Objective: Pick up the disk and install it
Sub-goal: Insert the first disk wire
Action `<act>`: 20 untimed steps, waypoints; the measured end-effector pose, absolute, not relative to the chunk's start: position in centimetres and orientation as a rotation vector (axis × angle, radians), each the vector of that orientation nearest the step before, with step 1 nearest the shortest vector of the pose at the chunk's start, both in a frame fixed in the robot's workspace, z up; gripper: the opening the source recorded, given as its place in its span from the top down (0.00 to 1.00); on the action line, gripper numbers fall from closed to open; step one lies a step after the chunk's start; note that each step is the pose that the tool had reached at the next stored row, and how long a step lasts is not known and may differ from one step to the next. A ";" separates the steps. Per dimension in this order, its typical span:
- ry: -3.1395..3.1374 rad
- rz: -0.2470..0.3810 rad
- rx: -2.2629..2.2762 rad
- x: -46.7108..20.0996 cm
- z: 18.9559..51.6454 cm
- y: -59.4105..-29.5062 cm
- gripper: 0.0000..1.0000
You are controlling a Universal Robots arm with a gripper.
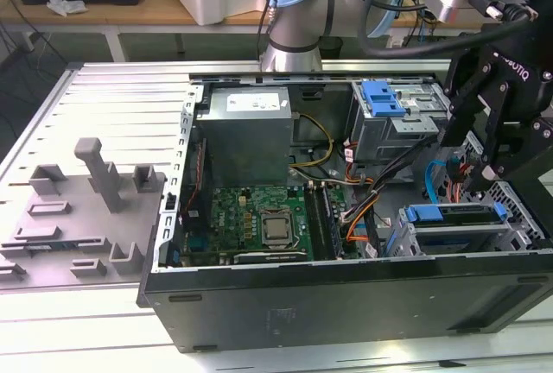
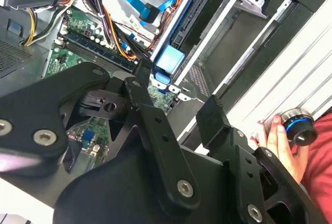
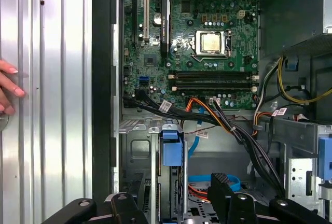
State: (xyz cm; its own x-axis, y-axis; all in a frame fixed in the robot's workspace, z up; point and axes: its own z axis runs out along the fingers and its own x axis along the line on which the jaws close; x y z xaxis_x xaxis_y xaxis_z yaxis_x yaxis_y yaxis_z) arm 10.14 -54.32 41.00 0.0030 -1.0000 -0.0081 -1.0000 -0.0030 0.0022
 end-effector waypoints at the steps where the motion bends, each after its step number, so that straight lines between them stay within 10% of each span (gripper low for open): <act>1: 2.215 0.011 -2.222 10.1 41.0 -54.3 0.38; 20: 2.226 -0.007 -2.228 11.1 40.9 -52.8 0.38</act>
State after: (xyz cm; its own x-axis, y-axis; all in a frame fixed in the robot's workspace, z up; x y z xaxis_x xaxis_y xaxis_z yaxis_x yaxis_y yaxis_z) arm 11.08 -52.75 40.88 0.0010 -1.0000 0.0085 -1.0000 -0.0010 0.0024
